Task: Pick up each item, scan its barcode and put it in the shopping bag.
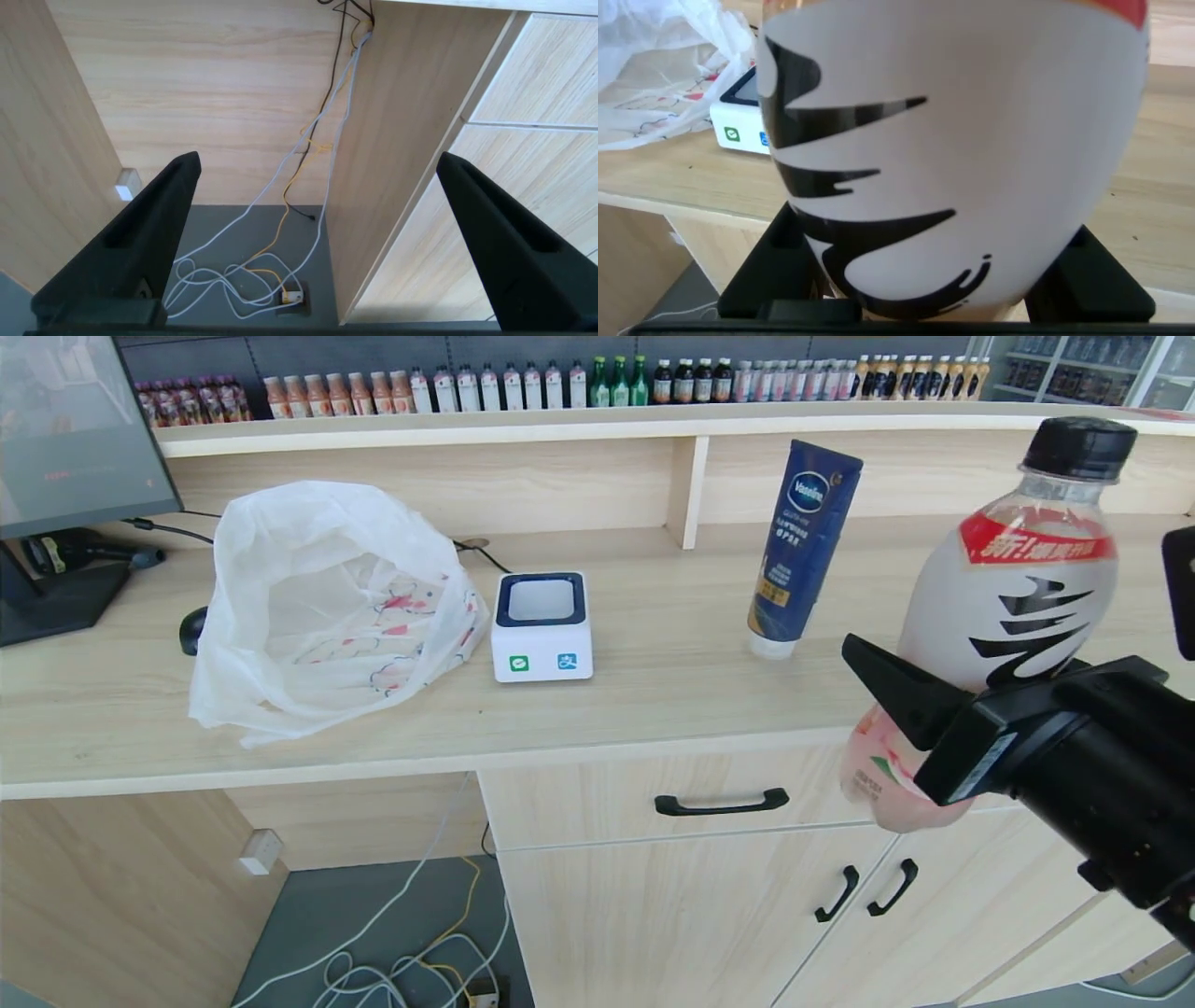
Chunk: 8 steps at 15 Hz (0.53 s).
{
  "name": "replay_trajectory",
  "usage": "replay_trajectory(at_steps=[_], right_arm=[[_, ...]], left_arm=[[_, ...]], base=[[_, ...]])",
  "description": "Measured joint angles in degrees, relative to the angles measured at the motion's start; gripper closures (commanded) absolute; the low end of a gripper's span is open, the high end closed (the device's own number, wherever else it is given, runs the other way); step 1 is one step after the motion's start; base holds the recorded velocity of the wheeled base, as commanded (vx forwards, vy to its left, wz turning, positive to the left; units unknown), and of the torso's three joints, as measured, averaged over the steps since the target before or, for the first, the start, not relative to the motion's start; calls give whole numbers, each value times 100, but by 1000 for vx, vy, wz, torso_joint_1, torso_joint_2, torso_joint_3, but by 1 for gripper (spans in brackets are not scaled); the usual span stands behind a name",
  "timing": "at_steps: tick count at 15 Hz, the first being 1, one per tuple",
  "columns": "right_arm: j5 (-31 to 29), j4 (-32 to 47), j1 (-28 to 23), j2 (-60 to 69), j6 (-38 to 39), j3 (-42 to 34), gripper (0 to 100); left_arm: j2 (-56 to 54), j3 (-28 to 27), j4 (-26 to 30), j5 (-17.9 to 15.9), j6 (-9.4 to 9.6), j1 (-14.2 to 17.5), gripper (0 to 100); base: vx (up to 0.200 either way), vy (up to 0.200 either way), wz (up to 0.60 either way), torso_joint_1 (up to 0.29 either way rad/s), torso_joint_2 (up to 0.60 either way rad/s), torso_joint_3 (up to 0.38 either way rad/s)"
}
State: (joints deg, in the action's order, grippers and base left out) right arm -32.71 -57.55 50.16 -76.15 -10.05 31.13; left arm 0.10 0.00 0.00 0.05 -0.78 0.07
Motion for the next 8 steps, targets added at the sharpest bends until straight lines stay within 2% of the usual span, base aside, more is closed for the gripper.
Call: replay_trajectory(at_steps=[3, 8], right_arm=[[2, -346, 195, 16, -13, -385, 100], [15, -404, 527, 17, -35, -556, 100]], left_arm=[[0, 0, 0, 2, 0, 2, 0], [0, 0, 0, 2, 0, -2, 0]], base=[[0, 0, 0, 0, 0, 0], [0, 0, 0, 0, 0, 0]])
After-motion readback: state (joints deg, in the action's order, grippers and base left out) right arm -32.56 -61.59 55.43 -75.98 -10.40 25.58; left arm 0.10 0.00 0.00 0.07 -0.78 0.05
